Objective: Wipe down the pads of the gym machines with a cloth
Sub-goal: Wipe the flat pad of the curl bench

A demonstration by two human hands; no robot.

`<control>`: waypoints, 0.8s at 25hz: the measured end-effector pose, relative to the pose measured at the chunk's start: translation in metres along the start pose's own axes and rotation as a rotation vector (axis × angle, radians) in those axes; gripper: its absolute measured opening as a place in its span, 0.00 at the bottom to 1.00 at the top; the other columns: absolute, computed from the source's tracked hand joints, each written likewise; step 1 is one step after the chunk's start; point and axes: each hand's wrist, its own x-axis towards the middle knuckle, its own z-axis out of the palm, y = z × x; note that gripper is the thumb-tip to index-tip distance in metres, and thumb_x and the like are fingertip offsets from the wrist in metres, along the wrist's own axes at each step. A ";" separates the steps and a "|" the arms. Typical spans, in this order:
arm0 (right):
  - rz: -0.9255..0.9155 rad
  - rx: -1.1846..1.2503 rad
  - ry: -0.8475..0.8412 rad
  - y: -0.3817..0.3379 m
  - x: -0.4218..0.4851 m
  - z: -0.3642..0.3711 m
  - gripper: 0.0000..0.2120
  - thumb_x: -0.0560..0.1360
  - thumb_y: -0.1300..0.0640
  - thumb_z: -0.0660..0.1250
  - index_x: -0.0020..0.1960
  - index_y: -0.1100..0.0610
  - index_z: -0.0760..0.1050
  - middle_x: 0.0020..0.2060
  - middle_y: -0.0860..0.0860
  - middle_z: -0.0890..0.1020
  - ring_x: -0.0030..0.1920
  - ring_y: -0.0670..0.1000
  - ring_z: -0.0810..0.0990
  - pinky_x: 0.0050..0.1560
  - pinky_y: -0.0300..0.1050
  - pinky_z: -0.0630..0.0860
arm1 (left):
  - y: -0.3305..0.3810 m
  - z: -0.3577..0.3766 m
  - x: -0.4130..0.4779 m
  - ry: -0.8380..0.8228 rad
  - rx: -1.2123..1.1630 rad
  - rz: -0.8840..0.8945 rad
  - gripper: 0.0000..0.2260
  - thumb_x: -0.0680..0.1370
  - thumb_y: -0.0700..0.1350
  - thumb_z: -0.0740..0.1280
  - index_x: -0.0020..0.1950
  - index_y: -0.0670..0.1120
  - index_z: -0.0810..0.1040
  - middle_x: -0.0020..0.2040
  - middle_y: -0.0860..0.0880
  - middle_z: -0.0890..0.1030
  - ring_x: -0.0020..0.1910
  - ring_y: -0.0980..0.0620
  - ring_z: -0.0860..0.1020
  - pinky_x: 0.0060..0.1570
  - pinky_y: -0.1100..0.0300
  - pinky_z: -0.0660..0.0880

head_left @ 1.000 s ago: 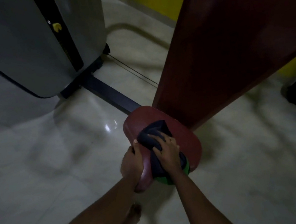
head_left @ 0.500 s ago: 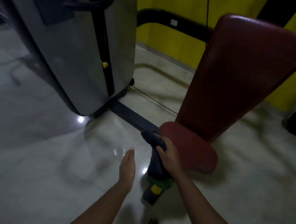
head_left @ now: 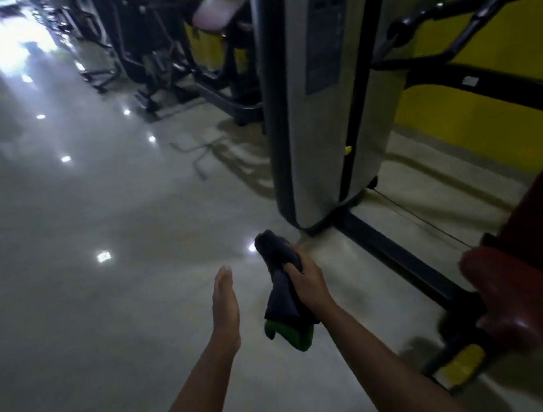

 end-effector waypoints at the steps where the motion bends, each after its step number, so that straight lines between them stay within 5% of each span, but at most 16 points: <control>1: -0.019 0.006 -0.033 -0.009 0.012 0.026 0.22 0.76 0.65 0.58 0.69 0.53 0.68 0.65 0.48 0.73 0.64 0.46 0.71 0.64 0.40 0.67 | 0.009 -0.023 0.009 0.020 -0.017 0.012 0.23 0.82 0.53 0.52 0.76 0.48 0.58 0.76 0.50 0.60 0.74 0.50 0.59 0.71 0.55 0.55; 7: -0.069 0.051 -0.151 -0.042 0.107 0.155 0.20 0.77 0.64 0.57 0.68 0.56 0.68 0.64 0.53 0.75 0.63 0.51 0.73 0.61 0.42 0.70 | 0.059 -0.127 0.108 0.166 -0.091 0.100 0.24 0.82 0.55 0.51 0.76 0.49 0.57 0.77 0.51 0.58 0.75 0.52 0.58 0.70 0.57 0.54; 15: -0.083 0.116 -0.109 -0.096 0.290 0.268 0.20 0.78 0.64 0.55 0.69 0.56 0.67 0.64 0.54 0.74 0.61 0.53 0.74 0.56 0.42 0.69 | 0.167 -0.185 0.299 0.137 -0.086 0.185 0.23 0.82 0.53 0.51 0.76 0.47 0.58 0.76 0.50 0.60 0.74 0.52 0.59 0.64 0.63 0.55; 20: -0.072 0.157 -0.036 -0.139 0.421 0.323 0.19 0.78 0.62 0.56 0.68 0.55 0.67 0.62 0.55 0.75 0.61 0.55 0.74 0.61 0.52 0.72 | 0.244 -0.206 0.430 0.113 -0.113 0.233 0.23 0.82 0.53 0.51 0.76 0.47 0.58 0.76 0.50 0.60 0.74 0.52 0.59 0.66 0.62 0.55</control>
